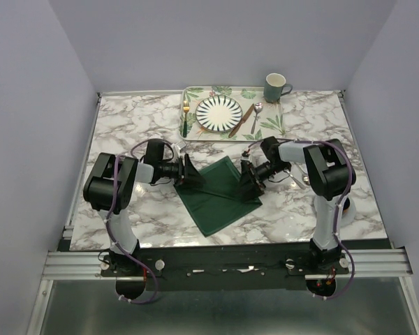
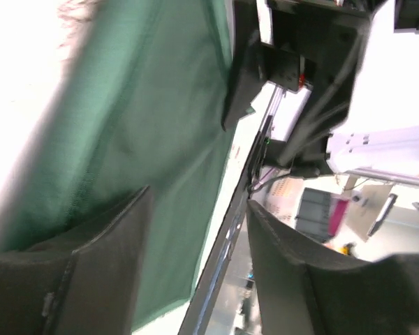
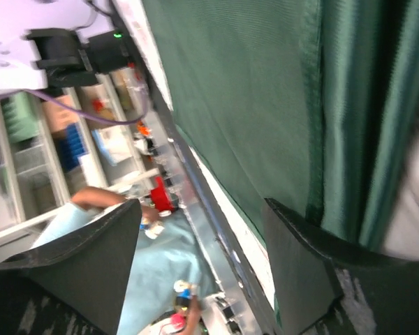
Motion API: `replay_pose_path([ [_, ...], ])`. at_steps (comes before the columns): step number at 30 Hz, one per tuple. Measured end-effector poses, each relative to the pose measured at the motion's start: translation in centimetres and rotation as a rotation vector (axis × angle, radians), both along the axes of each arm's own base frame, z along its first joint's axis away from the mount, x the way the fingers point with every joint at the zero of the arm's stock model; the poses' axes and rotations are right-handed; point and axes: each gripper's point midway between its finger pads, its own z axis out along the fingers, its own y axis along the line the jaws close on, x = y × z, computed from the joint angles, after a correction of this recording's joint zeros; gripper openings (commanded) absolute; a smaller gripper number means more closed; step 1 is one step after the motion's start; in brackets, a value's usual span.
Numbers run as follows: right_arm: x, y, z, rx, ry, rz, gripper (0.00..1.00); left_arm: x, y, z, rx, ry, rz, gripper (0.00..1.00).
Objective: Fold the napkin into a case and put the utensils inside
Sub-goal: Smooth out the upper triangle-folded napkin at the center of the board.
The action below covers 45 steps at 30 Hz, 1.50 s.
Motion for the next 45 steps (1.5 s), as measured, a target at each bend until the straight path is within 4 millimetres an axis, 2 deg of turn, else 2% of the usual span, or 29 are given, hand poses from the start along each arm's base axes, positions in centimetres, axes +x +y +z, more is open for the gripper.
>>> replay_pose_path([
  [3, 0.2, -0.5, 0.6, -0.044, -0.046, 0.013, 0.67, 0.1, -0.1, 2.2, 0.016, -0.092, -0.033, 0.53],
  [7, 0.9, -0.8, 2.8, -0.071, -0.148, 0.019, 0.60, 3.3, -0.5, 5.8, 0.098, -0.334, -0.089, 0.49],
  [10, 1.1, -1.3, 3.7, -0.105, -0.211, 0.022, 0.56, 5.1, -0.1, 6.7, 0.173, -0.450, -0.116, 0.46],
  [13, 1.0, -1.8, 3.5, -0.144, -0.225, 0.027, 0.54, 5.2, 0.4, 6.2, 0.228, -0.479, -0.148, 0.44],
  [17, 0.0, -2.2, 2.9, -0.165, -0.189, 0.031, 0.54, 4.2, 0.5, 4.8, 0.254, -0.446, -0.196, 0.48],
  [21, -1.1, -3.0, 1.8, -0.216, -0.154, 0.038, 0.52, 3.5, 0.4, 3.6, 0.305, -0.428, -0.228, 0.47],
  [25, -1.1, -3.7, 0.5, -0.280, -0.153, 0.047, 0.51, 4.9, 0.5, 2.5, 0.383, -0.456, -0.257, 0.44],
  [27, -1.0, -4.2, -0.7, -0.327, -0.132, 0.056, 0.50, 5.8, 1.0, 1.5, 0.433, -0.475, -0.276, 0.42],
  [29, -0.8, -4.6, -1.7, -0.363, -0.119, 0.063, 0.49, 5.9, 1.5, 0.8, 0.469, -0.477, -0.295, 0.39],
  [33, -0.2, -4.8, -2.0, -0.403, -0.098, 0.069, 0.48, 5.0, 2.4, -0.8, 0.522, -0.454, -0.343, 0.34],
  [36, 0.8, -4.9, -2.0, -0.430, -0.113, 0.074, 0.48, 3.2, 2.7, -2.0, 0.543, -0.424, -0.391, 0.29],
  [41, 2.2, -4.7, -1.9, -0.429, -0.149, 0.091, 0.49, -1.2, 3.1, -2.5, 0.543, -0.363, -0.462, 0.28],
  [44, 2.5, -4.7, -1.7, -0.417, -0.180, 0.112, 0.52, -3.5, 3.4, -2.5, 0.544, -0.319, -0.504, 0.33],
  [45, 2.6, -4.6, -1.5, -0.410, -0.194, 0.123, 0.52, -4.2, 3.4, -2.4, 0.543, -0.306, -0.521, 0.41],
])
